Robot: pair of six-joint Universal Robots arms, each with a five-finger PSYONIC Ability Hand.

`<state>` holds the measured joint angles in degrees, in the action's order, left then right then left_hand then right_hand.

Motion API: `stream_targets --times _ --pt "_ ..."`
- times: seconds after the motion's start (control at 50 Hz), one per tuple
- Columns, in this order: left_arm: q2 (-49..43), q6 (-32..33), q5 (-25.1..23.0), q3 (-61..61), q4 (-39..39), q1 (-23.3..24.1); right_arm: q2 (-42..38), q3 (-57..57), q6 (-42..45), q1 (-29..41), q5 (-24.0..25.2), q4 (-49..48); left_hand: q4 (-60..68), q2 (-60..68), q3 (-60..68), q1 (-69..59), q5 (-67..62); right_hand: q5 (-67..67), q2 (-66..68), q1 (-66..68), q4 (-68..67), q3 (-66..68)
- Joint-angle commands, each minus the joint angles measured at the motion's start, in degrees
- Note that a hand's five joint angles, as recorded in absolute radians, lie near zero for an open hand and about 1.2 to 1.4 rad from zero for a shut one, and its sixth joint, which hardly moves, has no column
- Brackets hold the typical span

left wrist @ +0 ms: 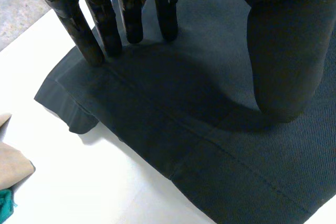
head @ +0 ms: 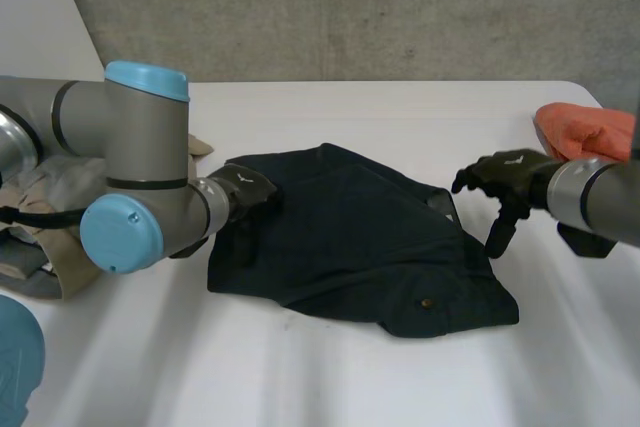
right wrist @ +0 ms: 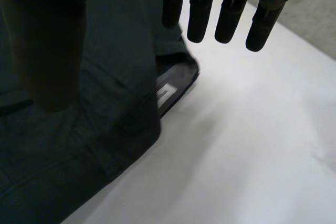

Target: Fold the laundry.

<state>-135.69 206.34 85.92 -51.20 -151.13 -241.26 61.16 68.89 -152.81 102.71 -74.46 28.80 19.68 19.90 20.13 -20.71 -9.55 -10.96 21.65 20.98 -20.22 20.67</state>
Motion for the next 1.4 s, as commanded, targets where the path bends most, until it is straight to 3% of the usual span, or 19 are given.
stream_targets --times 0.02,0.18,0.24,0.26,0.3,0.32,0.42,0.56,0.64,0.78,0.88,1.02,1.12,1.28,1.32,1.4 --pt "-0.72 1.52 0.12 -0.13 -1.53 0.36 -3.15 6.42 -2.75 1.79 0.02 -11.38 8.02 7.80 7.57 -6.99 -8.15 -7.20 6.51 7.19 -7.95 7.49" --pt "-2.56 3.01 1.00 0.04 -2.94 0.53 -6.05 11.17 -5.21 3.81 -2.09 -23.08 16.76 16.55 16.32 -15.74 -16.89 -7.87 7.18 7.86 -8.62 8.16" --pt "-2.83 3.98 1.62 -0.04 -4.08 0.53 -6.58 11.70 -5.65 4.08 -3.50 -25.28 27.16 26.94 26.72 -26.14 -27.29 -17.77 17.08 17.75 -18.52 18.06" --pt "-2.83 4.24 1.62 -0.04 -4.43 0.53 -6.58 11.79 -5.65 4.17 -3.67 -25.63 32.19 31.98 31.75 -31.17 -32.32 -21.96 21.28 21.95 -22.71 22.26" --pt "-2.48 4.86 1.88 -0.04 -5.66 0.62 -6.15 11.97 -5.48 4.43 -3.67 -26.25 55.87 55.66 55.43 -54.85 -56.00 -55.33 54.64 55.31 -56.07 55.62" --pt "-2.30 4.95 1.97 0.04 -5.84 0.71 -5.97 11.97 -5.48 4.52 -3.76 -26.34 60.27 60.06 59.83 -59.25 -60.40 -59.00 58.31 58.98 -59.75 59.29" --pt "3.83 4.16 3.02 0.05 -5.58 0.80 -2.11 12.05 -5.39 5.05 -3.58 -25.72 60.32 60.10 59.87 -59.29 -60.45 -59.04 58.35 59.02 -59.78 59.33" --pt "24.04 -1.37 1.79 -1.01 -2.42 0.97 13.79 6.09 -3.55 4.52 -3.76 -22.04 60.32 60.10 59.87 -59.29 -60.45 -59.04 58.35 59.02 -59.78 59.33" --pt "32.57 -4.45 -0.48 -1.71 -0.22 0.01 21.00 0.47 -1.36 3.12 -3.41 -10.38 60.32 60.10 59.87 -59.29 -60.45 -59.04 58.35 59.02 -59.78 59.33" --pt "34.44 -4.89 -5.76 -4.26 8.30 -0.35 19.62 -1.57 2.34 3.10 0.54 -0.33 60.32 60.10 59.87 -59.29 -60.45 -59.04 58.35 59.02 -59.78 59.33" --pt "27.95 -4.54 -4.98 -3.91 7.00 -0.96 14.96 -1.83 3.49 4.34 0.02 -1.02 60.32 60.10 59.87 -59.29 -60.45 -59.04 58.35 59.02 -59.78 59.33" --pt "14.59 -1.91 -1.29 5.21 -0.20 -2.28 3.19 -8.15 2.52 6.71 -3.05 -7.87 60.32 60.10 59.87 -59.29 -60.45 -59.04 58.35 59.02 -59.78 59.33" --pt "7.29 -1.29 -1.37 21.52 -10.64 -3.68 -3.40 -20.34 -2.47 9.35 -8.05 -17.95 60.32 60.10 59.87 -59.29 -60.45 -59.04 58.35 59.02 -59.78 59.33" --pt "7.89 -7.61 0.65 39.76 -25.96 -5.36 -4.30 -31.80 -14.00 10.50 -17.64 -46.18 60.32 60.10 59.87 -59.29 -60.45 -59.04 58.35 59.02 -59.78 59.33" --pt "9.55 -10.59 1.35 40.30 -27.71 -5.27 -3.34 -31.54 -14.44 11.63 -18.00 -50.57 60.32 60.10 59.87 -59.29 -60.45 -59.04 58.35 59.02 -59.78 59.33" --pt "12.63 -12.89 1.44 38.29 -27.81 -5.27 -1.58 -30.05 -13.22 13.48 -16.77 -50.16 60.32 60.10 59.87 -59.29 -60.45 -59.04 58.35 59.02 -59.78 59.33"
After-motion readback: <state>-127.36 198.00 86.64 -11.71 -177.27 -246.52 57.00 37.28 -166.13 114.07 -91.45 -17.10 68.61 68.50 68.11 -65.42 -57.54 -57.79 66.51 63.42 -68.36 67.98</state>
